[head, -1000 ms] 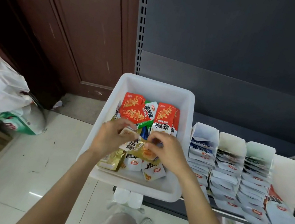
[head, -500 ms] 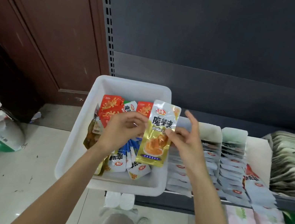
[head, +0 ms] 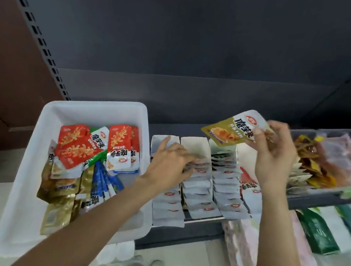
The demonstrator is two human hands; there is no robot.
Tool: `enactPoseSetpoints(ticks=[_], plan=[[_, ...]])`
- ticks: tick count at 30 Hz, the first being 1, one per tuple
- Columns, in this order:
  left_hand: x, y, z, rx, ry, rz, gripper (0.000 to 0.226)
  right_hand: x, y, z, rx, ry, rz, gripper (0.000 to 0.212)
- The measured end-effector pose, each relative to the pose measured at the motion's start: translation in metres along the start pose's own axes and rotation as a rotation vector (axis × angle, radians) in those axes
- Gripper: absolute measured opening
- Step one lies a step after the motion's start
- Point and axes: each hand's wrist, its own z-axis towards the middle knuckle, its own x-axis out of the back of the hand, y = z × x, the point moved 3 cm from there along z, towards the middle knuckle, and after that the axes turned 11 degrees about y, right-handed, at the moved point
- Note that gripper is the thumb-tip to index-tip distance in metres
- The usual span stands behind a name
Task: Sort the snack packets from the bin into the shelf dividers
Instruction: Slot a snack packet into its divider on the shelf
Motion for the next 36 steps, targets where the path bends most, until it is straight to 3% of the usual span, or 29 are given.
enactPoseSetpoints(ticks=[4,6,12,14,17,20,23,25,27,30,32,36], plan=[[-0.002,-0.001,-0.006,-0.033,0.033,0.004,0.011,-0.032,0.029,-0.007,0.112,-0.236,-0.189,0.005],[-0.001,-0.002,-0.006,-0.047,0.034,-0.014,0.012,-0.048,0.041,-0.011,0.192,-0.334,-0.336,0.007],[-0.003,-0.007,-0.009,-0.104,0.069,-0.096,0.017,-0.068,0.067,-0.025,0.447,-0.491,-0.989,0.013],[0.001,-0.012,-0.015,-0.146,0.132,-0.135,0.02,-0.071,0.07,-0.03,0.56,-0.495,-1.1,0.018],[0.023,-0.021,-0.033,-0.126,0.307,-0.163,0.024,-0.076,0.072,-0.038,0.564,-0.553,-1.204,0.017],[0.05,-0.052,-0.071,0.066,0.433,-0.135,0.025,-0.074,0.06,-0.043,0.506,-0.506,-1.08,0.018],[0.072,-0.097,-0.118,0.329,0.401,-0.033,0.019,-0.077,0.021,-0.056,0.434,-0.408,-0.683,0.025],[0.081,-0.12,-0.145,0.476,0.328,0.039,0.02,-0.095,-0.002,-0.078,0.364,-0.48,-0.466,0.022],[0.084,-0.134,-0.165,0.583,0.221,0.085,0.019,-0.126,-0.013,-0.111,0.249,-0.663,-0.345,0.019],[0.074,-0.146,-0.181,0.723,0.036,0.156,0.019,-0.182,-0.004,-0.164,0.018,-0.978,-0.317,0.02],[0.065,-0.151,-0.187,0.799,-0.11,0.177,0.032,-0.216,0.013,-0.194,-0.048,-1.118,-0.433,0.021],[0.063,-0.152,-0.186,0.798,-0.171,0.172,0.045,-0.254,0.042,-0.227,0.015,-1.126,-0.738,0.016]])
